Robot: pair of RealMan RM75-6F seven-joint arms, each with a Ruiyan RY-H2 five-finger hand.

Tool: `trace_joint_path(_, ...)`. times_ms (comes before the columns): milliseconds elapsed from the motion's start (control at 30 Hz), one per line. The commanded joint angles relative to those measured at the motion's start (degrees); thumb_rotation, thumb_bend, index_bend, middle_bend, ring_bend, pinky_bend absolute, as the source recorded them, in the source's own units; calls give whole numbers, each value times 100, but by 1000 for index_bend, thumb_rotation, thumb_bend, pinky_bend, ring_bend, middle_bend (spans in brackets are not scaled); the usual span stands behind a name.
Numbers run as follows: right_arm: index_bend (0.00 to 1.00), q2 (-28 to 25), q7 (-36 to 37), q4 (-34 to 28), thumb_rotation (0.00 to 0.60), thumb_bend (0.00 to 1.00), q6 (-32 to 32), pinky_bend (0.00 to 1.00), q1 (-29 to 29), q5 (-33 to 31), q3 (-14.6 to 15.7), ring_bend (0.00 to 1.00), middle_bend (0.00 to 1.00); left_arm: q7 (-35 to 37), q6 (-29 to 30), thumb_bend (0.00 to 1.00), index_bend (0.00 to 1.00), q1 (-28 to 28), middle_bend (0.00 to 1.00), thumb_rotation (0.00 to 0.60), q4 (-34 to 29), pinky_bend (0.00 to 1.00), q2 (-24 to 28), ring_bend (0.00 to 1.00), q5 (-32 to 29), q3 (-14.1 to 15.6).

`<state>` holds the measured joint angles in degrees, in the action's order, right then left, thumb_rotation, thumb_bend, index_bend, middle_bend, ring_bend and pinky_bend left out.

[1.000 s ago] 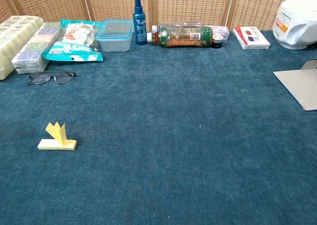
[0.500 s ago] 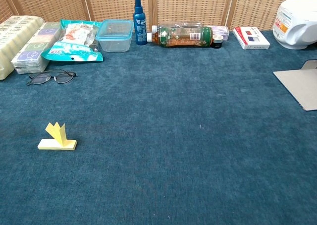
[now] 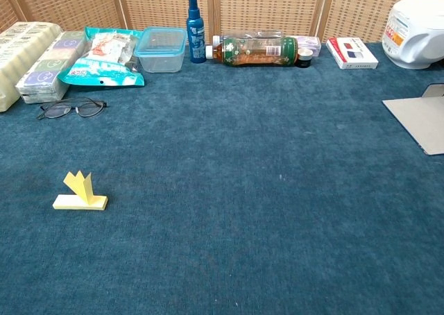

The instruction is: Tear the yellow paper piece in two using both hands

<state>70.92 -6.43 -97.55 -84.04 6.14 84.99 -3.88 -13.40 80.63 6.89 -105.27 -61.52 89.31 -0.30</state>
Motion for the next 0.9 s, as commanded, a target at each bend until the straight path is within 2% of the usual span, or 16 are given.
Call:
trace_joint_path(33, 226, -4, 16, 7, 600, 472, 11, 192, 4, -3, -1, 138, 276, -12, -148, 247, 242, 117, 932, 600, 101, 992, -44, 986, 59, -8)
trace_joint_path(167, 225, -15, 34, 13, 600, 472, 20, 193, 1, 5, 8, 138, 275, -54, -364, 246, 242, 233, 999, 600, 133, 1000, -25, 1000, 56, 33)
trace_joint_path(300, 225, -33, 50, 6, 600, 473, 5, 193, -14, -5, 4, 138, 276, -228, -558, 255, 255, 309, 1000, 600, 102, 1000, -54, 1000, -71, 58)
trace_joint_path(500, 225, -27, 43, 0, 600, 472, 1, 193, -20, 6, 8, 138, 276, -207, -640, 268, 364, 375, 1000, 600, 163, 1000, -213, 1000, -113, 70)
trace_joint_path(900, 223, -13, 36, 23, 600, 473, -19, 192, -57, -21, 15, 138, 275, -172, -978, 269, 373, 591, 1000, 600, 344, 1000, -578, 1000, -286, 75)
